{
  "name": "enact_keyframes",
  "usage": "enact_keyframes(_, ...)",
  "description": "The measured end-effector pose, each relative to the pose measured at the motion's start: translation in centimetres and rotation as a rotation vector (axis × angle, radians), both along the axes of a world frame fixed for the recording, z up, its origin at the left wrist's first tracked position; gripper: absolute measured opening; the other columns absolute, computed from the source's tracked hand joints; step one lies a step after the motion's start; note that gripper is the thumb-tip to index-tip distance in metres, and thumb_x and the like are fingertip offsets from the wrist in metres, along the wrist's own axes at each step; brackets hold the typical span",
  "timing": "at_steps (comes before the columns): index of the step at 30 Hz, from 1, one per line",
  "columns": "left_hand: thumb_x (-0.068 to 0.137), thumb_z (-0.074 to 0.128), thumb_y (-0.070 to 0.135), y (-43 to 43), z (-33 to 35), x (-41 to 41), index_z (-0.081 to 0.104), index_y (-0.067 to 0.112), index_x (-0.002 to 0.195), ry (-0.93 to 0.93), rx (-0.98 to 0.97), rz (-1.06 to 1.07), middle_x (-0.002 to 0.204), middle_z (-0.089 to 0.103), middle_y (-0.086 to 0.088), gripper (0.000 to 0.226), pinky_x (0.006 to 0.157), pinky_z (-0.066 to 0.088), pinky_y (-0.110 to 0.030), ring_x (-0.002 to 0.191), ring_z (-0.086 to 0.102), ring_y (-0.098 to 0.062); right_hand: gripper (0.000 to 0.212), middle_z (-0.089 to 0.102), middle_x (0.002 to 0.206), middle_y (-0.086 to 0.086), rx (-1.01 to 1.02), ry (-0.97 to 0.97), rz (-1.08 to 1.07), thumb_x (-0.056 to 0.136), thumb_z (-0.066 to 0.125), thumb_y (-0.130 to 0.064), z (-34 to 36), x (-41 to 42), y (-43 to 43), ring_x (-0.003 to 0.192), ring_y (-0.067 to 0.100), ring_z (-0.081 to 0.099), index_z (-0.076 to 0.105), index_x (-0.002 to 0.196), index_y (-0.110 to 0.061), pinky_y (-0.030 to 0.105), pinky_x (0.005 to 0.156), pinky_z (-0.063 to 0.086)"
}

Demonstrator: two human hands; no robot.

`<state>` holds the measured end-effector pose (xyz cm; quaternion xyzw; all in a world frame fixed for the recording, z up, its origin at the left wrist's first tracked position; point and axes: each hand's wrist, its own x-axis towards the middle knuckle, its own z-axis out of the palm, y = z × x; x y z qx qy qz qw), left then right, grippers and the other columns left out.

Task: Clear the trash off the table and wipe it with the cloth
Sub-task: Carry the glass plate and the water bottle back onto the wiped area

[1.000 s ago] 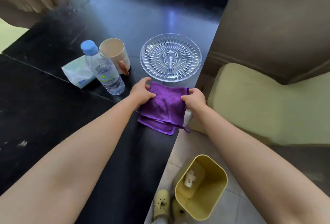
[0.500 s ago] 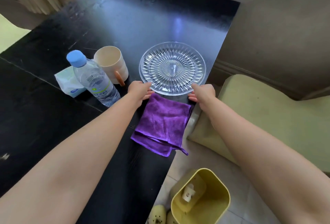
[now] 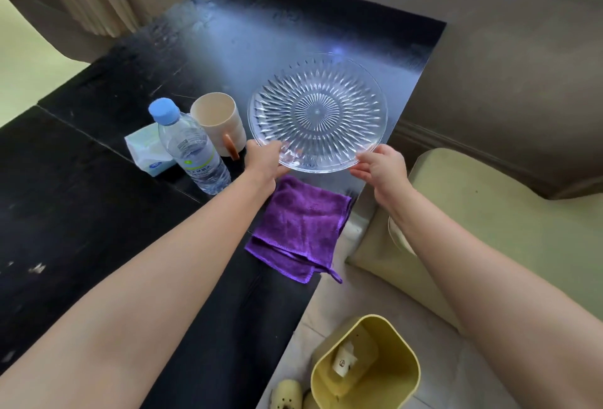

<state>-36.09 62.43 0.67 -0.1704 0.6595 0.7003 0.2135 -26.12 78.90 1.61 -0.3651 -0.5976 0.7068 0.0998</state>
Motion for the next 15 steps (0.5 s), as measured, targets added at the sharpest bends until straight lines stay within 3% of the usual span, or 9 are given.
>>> enact_keyframes(2, 0.074, 0.056, 0.001, -0.5, 2.6, 0.7, 0.048, 0.009, 0.122, 0.053, 0.051, 0.021, 0.130, 0.057, -0.015, 0.050, 0.057, 0.061, -0.038, 0.101, 0.066, -0.028, 0.017, 0.057, 0.073, 0.010, 0.007, 0.057, 0.026, 0.088, 0.053, 0.003, 2.3, 0.3, 0.1, 0.058, 0.018, 0.058, 0.054, 0.077, -0.010, 0.017, 0.048, 0.054)
enact_keyframes(4, 0.077, 0.054, -0.008, -1.1, 5.8, 2.0, 0.049, 0.012, 0.125, 0.106, 0.144, 0.027, 0.127, 0.059, -0.012, 0.052, 0.051, 0.059, -0.031, 0.088, 0.068, -0.020, 0.012, 0.059, 0.072, 0.009, -0.010, 0.115, 0.058, 0.089, 0.055, -0.003, 4.4, 0.7, 0.0, 0.054, 0.014, 0.061, 0.057, 0.079, -0.010, 0.018, 0.051, 0.054)
enact_keyframes(6, 0.082, 0.048, -0.013, -1.9, 8.5, 3.3, 0.053, 0.018, 0.113, 0.173, 0.210, 0.045, 0.117, 0.062, -0.009, 0.044, 0.053, 0.060, -0.029, 0.078, 0.068, -0.013, 0.010, 0.058, 0.070, 0.008, 0.004, 0.169, 0.103, 0.091, 0.056, -0.012, 6.2, 0.9, -0.4, 0.051, 0.011, 0.061, 0.058, 0.081, -0.010, 0.019, 0.051, 0.053)
enact_keyframes(8, 0.083, 0.048, -0.013, -3.1, 11.3, 5.1, 0.051, 0.022, 0.106, 0.231, 0.236, 0.106, 0.116, 0.062, -0.010, 0.042, 0.058, 0.060, -0.030, 0.090, 0.067, -0.020, 0.023, 0.058, 0.067, 0.007, 0.040, 0.187, 0.139, 0.095, 0.050, -0.025, 7.7, 0.9, -1.5, 0.049, 0.012, 0.060, 0.059, 0.080, -0.010, 0.020, 0.049, 0.052)
enact_keyframes(11, 0.085, 0.043, -0.011, -5.4, 14.4, 6.6, 0.044, 0.014, 0.116, 0.264, 0.242, 0.244, 0.121, 0.059, -0.015, 0.040, 0.057, 0.059, -0.032, 0.109, 0.064, -0.031, 0.048, 0.061, 0.064, 0.005, -0.011, 0.206, 0.199, 0.099, 0.031, -0.043, 9.3, 0.3, -4.0, 0.048, 0.013, 0.059, 0.060, 0.086, -0.008, 0.023, 0.049, 0.053)
enact_keyframes(13, 0.084, 0.040, -0.012, -7.3, 16.1, 6.9, 0.043, 0.008, 0.121, 0.271, 0.247, 0.303, 0.119, 0.058, -0.016, 0.042, 0.057, 0.060, -0.037, 0.100, 0.067, -0.029, 0.056, 0.064, 0.070, 0.008, -0.062, 0.216, 0.260, 0.100, 0.022, -0.046, 9.9, -0.6, -5.9, 0.050, 0.014, 0.059, 0.059, 0.094, -0.004, 0.025, 0.050, 0.053)
enact_keyframes(15, 0.083, 0.040, -0.013, -9.4, 17.4, 6.9, 0.045, 0.005, 0.124, 0.282, 0.234, 0.338, 0.121, 0.059, -0.017, 0.045, 0.052, 0.059, -0.033, 0.093, 0.067, -0.026, 0.049, 0.065, 0.079, 0.012, -0.050, 0.184, 0.327, 0.101, 0.024, -0.041, 10.1, -1.6, -8.3, 0.057, 0.017, 0.058, 0.058, 0.091, -0.008, 0.024, 0.052, 0.053)
